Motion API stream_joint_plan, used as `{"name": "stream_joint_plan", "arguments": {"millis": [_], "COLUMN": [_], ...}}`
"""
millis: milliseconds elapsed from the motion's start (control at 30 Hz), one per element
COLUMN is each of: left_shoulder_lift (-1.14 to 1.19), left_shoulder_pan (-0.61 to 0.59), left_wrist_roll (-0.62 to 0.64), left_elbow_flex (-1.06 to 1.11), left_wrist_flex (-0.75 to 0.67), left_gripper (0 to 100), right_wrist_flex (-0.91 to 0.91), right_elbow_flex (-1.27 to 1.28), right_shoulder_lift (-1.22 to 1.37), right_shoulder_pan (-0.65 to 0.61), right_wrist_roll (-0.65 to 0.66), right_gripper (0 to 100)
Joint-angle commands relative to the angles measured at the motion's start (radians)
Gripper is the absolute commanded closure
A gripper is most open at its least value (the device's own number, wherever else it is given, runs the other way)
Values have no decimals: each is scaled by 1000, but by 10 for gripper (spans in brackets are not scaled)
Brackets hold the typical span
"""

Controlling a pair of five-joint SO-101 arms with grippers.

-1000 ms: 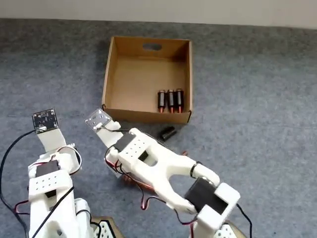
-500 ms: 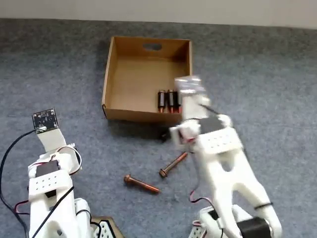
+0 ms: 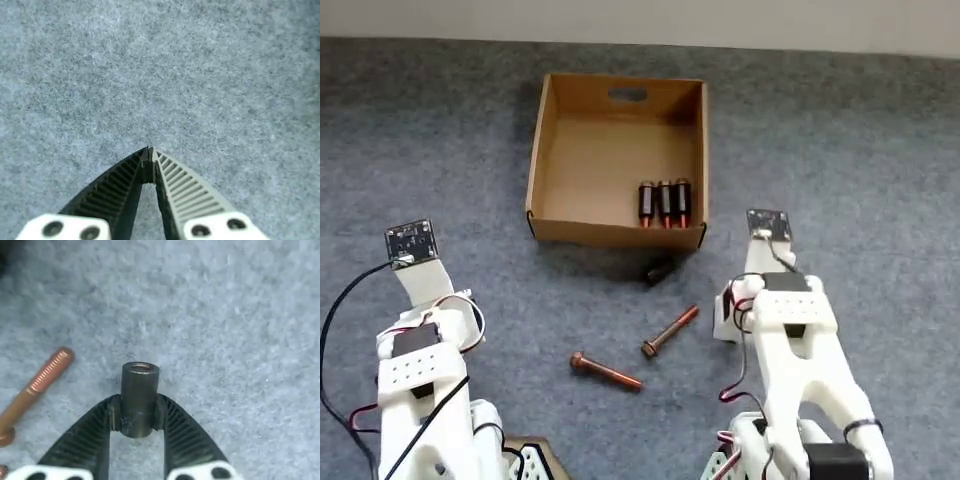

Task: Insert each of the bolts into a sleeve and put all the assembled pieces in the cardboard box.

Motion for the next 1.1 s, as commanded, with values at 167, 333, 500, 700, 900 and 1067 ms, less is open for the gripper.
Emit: {"name": "stream_joint_plan", "arguments": {"millis": [167,333,500,700,900,1067], "left_shoulder_lift": [-2,-2,-2,-2,-2,-2], "left_shoulder_pan": [-2,-2,-2,-2,-2,-2], "left_wrist_roll": [3,3,3,3,3,3], "left_elbow_flex": [-33,-33,-33,-33,-33,-31], "left_wrist_flex": [-15,-15,-15,-15,-15,-15], "left_gripper": [968,967,966,966,966,966], "right_wrist_flex": [-10,-12,-10,-18,-117,-134], "right_elbow_flex": [-38,-59,-104,-125,-79,-50], "right_shoulder_lift": [124,127,127,136,148,179], "right_shoulder_pan": [10,10,10,10,12,13], "right_wrist_roll": [11,11,9,5,9,9], "right_gripper": [957,879,879,879,879,895]}}
